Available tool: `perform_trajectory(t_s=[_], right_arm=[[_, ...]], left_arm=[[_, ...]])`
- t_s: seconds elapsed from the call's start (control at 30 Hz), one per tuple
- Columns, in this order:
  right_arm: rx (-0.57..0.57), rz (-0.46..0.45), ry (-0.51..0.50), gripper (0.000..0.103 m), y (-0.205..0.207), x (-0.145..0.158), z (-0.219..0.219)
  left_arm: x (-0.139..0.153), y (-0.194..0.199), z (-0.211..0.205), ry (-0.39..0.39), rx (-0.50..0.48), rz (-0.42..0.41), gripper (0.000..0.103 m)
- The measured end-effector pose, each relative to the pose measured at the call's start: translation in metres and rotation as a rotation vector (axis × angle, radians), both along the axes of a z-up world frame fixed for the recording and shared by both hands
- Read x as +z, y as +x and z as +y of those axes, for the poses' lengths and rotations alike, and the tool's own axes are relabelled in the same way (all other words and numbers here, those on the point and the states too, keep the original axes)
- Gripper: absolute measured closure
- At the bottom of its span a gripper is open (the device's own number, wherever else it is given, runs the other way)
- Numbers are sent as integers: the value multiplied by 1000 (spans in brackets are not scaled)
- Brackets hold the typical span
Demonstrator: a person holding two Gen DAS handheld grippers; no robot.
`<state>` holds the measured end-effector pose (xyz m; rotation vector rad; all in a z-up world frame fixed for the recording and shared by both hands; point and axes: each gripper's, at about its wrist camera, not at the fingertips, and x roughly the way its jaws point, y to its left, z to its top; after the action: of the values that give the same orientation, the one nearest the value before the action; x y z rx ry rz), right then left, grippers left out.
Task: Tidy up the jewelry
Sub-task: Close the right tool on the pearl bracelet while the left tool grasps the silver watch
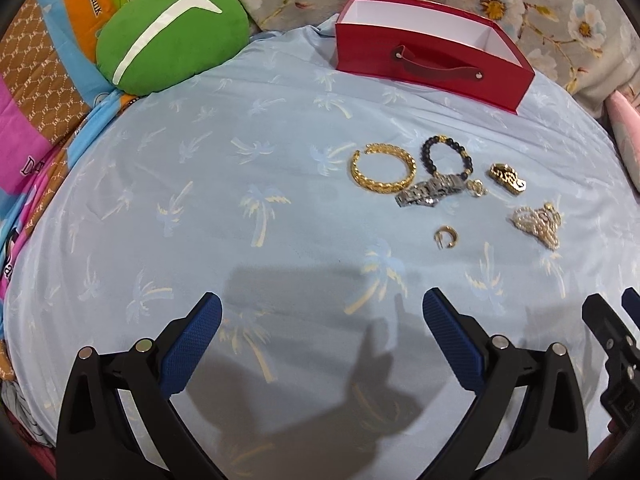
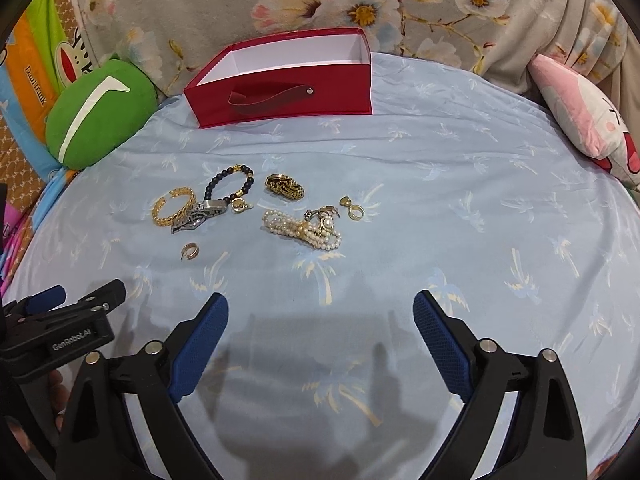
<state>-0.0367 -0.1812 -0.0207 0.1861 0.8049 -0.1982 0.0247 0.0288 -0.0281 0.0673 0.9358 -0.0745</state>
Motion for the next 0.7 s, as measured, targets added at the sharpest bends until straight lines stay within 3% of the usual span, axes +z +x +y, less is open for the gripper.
perform_trajectory(t_s=[0.23,0.5,0.7], right_arm=[[49,21,29,36,36,-11,-11],[130,41,41,42,70,-24,-15],[136,58,84,52,82,-34,-23]], left_arm=[[-1,15,5,-6,-6,-7,5],[-4,31,7,-11,-21,-9,5],[0,42,-3,-23,-59,-20,5]])
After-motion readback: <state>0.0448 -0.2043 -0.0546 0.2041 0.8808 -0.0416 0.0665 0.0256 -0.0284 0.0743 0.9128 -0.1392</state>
